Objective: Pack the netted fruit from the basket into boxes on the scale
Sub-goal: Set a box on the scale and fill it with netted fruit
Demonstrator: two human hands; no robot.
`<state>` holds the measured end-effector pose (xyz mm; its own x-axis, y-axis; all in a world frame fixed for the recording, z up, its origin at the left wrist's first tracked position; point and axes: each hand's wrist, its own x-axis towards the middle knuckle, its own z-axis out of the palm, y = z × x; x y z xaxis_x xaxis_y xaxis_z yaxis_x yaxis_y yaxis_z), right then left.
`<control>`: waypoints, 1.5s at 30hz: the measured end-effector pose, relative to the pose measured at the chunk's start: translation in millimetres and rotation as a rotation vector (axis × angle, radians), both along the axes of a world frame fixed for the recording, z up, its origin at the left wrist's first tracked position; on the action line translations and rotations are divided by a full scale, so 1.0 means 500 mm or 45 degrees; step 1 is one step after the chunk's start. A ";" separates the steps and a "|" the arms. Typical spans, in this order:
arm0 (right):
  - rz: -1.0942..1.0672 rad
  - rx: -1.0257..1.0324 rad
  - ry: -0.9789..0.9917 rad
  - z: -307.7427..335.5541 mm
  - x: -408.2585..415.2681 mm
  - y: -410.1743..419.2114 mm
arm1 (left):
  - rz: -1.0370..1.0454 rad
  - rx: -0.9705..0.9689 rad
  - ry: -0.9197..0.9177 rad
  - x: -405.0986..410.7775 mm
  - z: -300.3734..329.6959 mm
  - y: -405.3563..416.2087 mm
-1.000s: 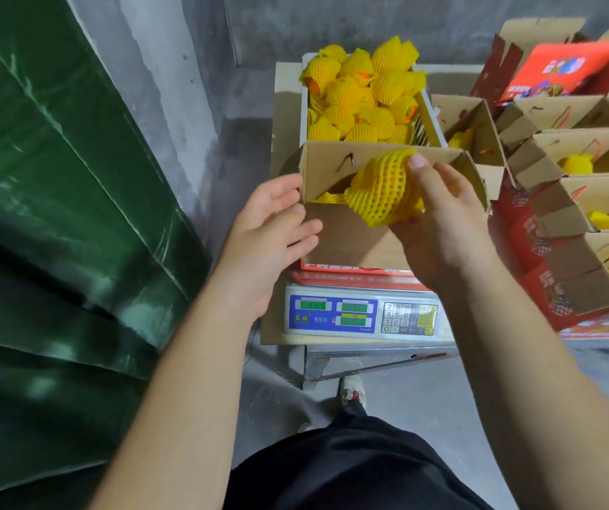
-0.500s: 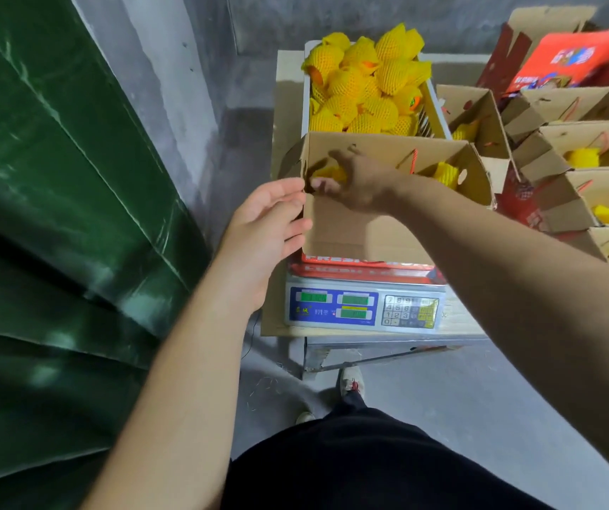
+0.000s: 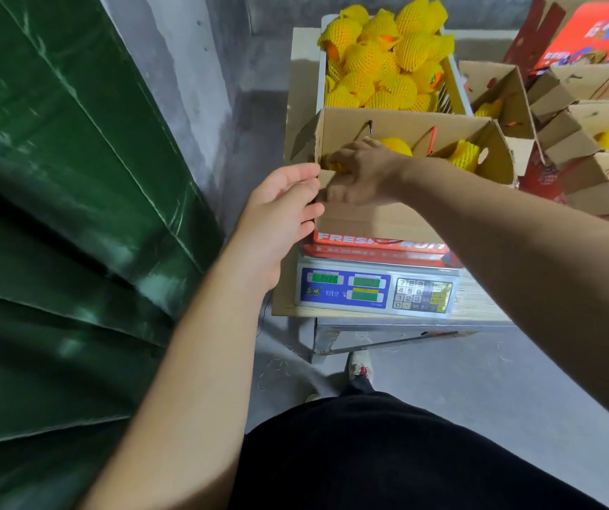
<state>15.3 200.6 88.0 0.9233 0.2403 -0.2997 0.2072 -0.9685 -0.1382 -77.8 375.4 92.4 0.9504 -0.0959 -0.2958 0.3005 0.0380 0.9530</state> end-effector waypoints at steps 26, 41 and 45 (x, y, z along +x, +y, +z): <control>0.024 0.492 -0.498 0.091 0.044 -0.046 | 0.049 0.153 -0.232 0.090 0.027 -0.081; -0.196 0.472 -0.179 -0.017 0.361 -0.400 | -0.404 0.956 -0.456 0.496 0.011 -0.266; -0.180 0.238 -0.059 -0.117 0.434 -0.472 | -0.547 1.271 -0.318 0.641 -0.066 -0.317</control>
<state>232.5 -35.6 29.4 0.9635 0.1547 -0.2185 0.0814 -0.9468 -0.3115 243.0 216.6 59.1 0.9390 -0.2570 -0.2287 -0.0999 -0.8399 0.5335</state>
